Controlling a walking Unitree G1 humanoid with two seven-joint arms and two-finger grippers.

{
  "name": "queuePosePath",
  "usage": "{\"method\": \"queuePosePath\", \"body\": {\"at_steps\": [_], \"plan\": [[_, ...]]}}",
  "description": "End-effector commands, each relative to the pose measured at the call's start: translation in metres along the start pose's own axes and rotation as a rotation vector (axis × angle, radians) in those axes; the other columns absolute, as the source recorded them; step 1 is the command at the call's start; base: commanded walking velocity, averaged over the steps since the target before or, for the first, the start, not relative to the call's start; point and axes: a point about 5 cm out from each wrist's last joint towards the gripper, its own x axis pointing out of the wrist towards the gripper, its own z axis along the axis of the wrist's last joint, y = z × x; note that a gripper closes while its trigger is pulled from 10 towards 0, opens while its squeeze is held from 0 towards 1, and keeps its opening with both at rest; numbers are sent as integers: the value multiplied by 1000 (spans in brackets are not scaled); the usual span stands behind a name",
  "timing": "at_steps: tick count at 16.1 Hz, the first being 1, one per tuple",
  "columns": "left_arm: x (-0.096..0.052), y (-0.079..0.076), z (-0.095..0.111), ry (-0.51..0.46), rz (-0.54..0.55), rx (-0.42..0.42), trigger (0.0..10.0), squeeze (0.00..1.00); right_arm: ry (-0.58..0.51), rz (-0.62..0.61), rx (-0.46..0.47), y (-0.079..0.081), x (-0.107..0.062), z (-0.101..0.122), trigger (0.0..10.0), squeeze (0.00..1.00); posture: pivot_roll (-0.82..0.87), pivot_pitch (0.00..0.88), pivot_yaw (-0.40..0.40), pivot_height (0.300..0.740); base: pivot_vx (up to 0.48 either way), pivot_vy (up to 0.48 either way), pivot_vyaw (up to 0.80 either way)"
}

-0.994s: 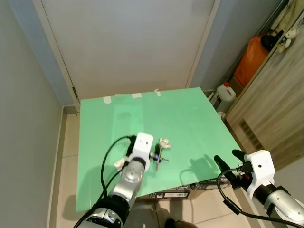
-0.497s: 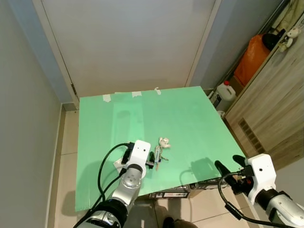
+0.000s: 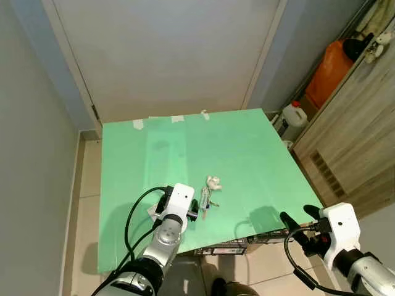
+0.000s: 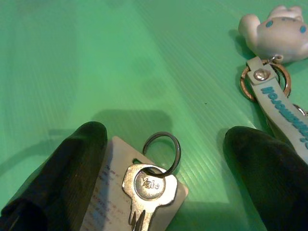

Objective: Hang keys on a hook

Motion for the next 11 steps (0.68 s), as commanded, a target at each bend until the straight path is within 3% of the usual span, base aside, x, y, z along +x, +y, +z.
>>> {"method": "queuePosePath", "body": {"at_steps": [1,2,3,4,5,11], "plan": [[0,-4,-3,21,-20,20,10000,0,-2,-23,-7,-5,-6,4,10000,0,-294,159,-84,740,0,0,0],[0,-3,-3,22,-19,20,10000,0,-1,-23,-7,-5,-6,4,10000,0,-293,160,-84,740,0,0,0],[1,-1,-2,21,-24,20,8157,0,0,-23,-7,-5,-5,4,10000,0,-293,160,-84,740,0,0,0],[1,0,-2,21,-30,11,7333,0,1,-23,-7,-5,-5,3,10000,0,-292,160,-81,740,0,0,0],[1,0,-1,19,-38,2,0,0,2,-24,-7,-5,-5,3,10000,0,-294,159,-83,740,0,0,0],[2,-6,1,13,-97,11,0,0,12,-25,-9,-7,-7,3,10000,0,-296,162,-87,740,0,0,0]]}}
